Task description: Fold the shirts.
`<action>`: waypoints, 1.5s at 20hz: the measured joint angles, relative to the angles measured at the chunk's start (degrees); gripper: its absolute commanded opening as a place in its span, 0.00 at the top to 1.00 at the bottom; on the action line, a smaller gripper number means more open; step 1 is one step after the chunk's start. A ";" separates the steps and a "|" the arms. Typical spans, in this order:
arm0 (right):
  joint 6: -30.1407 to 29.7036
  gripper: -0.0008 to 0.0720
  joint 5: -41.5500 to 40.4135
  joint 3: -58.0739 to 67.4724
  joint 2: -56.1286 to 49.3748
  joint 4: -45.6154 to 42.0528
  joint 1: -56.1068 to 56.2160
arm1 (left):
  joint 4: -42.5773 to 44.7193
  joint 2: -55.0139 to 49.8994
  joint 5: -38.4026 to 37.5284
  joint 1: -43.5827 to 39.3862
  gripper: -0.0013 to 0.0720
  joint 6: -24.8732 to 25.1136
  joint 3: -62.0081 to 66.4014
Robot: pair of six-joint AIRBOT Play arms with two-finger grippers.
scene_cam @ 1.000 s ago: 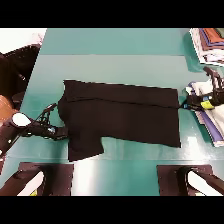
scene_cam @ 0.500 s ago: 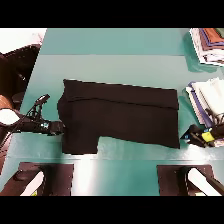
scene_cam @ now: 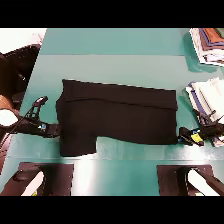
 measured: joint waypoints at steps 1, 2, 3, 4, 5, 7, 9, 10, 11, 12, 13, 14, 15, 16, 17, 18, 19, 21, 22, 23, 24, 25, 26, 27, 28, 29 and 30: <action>-0.09 0.97 1.27 1.22 0.66 -0.46 0.81 | 1.53 1.62 -1.38 0.00 0.95 -0.90 0.04; -0.22 0.97 2.89 2.27 1.68 -1.51 1.42 | 2.62 3.43 -2.78 0.02 0.95 -1.81 0.07; -0.26 0.97 4.57 3.32 3.15 -2.95 1.97 | 3.52 5.55 -4.72 0.00 0.95 -2.80 0.13; -0.28 0.97 6.19 4.28 4.83 -4.44 2.34 | 3.98 7.41 -6.62 0.00 0.95 -3.65 0.35; -0.31 0.97 7.82 5.27 6.62 -5.90 2.62 | 4.04 9.09 -8.87 0.00 0.95 -4.50 0.81; -0.33 0.97 10.19 8.00 10.12 -8.15 3.06 | 4.07 10.93 -11.69 0.00 0.95 -5.49 2.49; -0.31 0.97 11.39 11.41 11.41 -9.33 3.80 | 4.20 10.88 -11.76 0.00 0.95 -5.92 4.81; -0.31 0.97 11.37 13.42 10.95 -9.79 4.59 | 4.17 10.08 -10.75 0.00 0.95 -5.92 5.92; -0.31 0.97 11.13 15.34 9.81 -10.05 5.53 | 4.17 8.57 -9.07 0.00 0.95 -5.68 7.06; -0.28 0.97 10.36 17.27 8.17 -10.29 6.69 | 4.17 6.56 -7.28 0.00 0.95 -5.09 8.00; -0.28 0.97 9.18 19.45 5.88 -10.47 7.96 | 4.11 4.02 -5.01 0.00 0.95 -4.11 9.07; -0.28 0.97 8.02 21.55 3.30 -10.64 9.18 | 3.93 1.16 -2.56 0.00 0.95 -3.02 10.14; -0.24 0.97 6.54 23.85 0.26 -10.75 10.38 | 3.78 -2.32 0.11 -0.02 0.95 -1.90 11.47; -0.15 0.97 5.42 26.03 -2.71 -10.80 11.37 | 3.74 -5.77 2.58 -0.02 0.95 -1.03 12.96; 0.00 0.97 4.28 28.35 -5.99 -10.67 12.31 | 3.67 -9.75 4.98 -0.02 0.95 -0.20 14.73; 0.11 0.97 3.34 30.42 -8.96 -10.19 12.81 | 3.61 -13.42 7.02 -0.02 0.95 0.59 16.63; 0.22 0.97 2.34 32.65 -12.07 -9.49 13.22 | 3.41 -17.38 8.98 -0.02 0.95 1.46 18.86; 0.42 0.97 0.39 36.50 -17.49 -7.37 13.66 | 3.28 -24.30 12.17 -0.02 0.94 3.08 23.23; 0.44 0.97 -0.48 38.29 -19.87 -6.47 13.73 | 2.97 -27.36 13.44 -0.02 0.94 3.91 25.33; 0.46 0.97 -1.07 40.06 -22.34 -5.62 13.79 | 2.62 -29.88 14.53 -0.02 0.94 4.57 27.04; 0.48 0.97 -1.38 41.62 -24.46 -4.79 13.86 | 2.14 -31.95 15.50 -0.02 0.94 5.05 28.55; 0.48 0.96 -1.86 43.17 -26.53 -3.93 13.92 | 1.68 -33.68 16.26 -0.02 0.70 5.55 29.88; 0.48 0.86 -2.08 44.48 -28.30 -3.19 13.92 | 1.36 -34.84 16.90 -0.02 0.40 5.77 30.86; 0.50 0.55 -2.25 45.75 -29.99 -2.62 13.92 | 0.66 -35.76 17.33 0.07 0.30 5.92 31.74; 0.50 0.48 -2.43 46.84 -31.32 -2.08 13.92 | 0.11 -36.41 17.40 0.07 0.30 6.12 32.57; 0.42 0.48 -2.60 47.89 -32.52 -1.29 13.90 | -0.44 -36.83 17.31 0.04 0.30 6.21 33.38; -0.07 0.48 -2.62 48.65 -33.38 -0.39 13.64 | -0.92 -37.16 16.83 0.00 0.30 6.32 34.32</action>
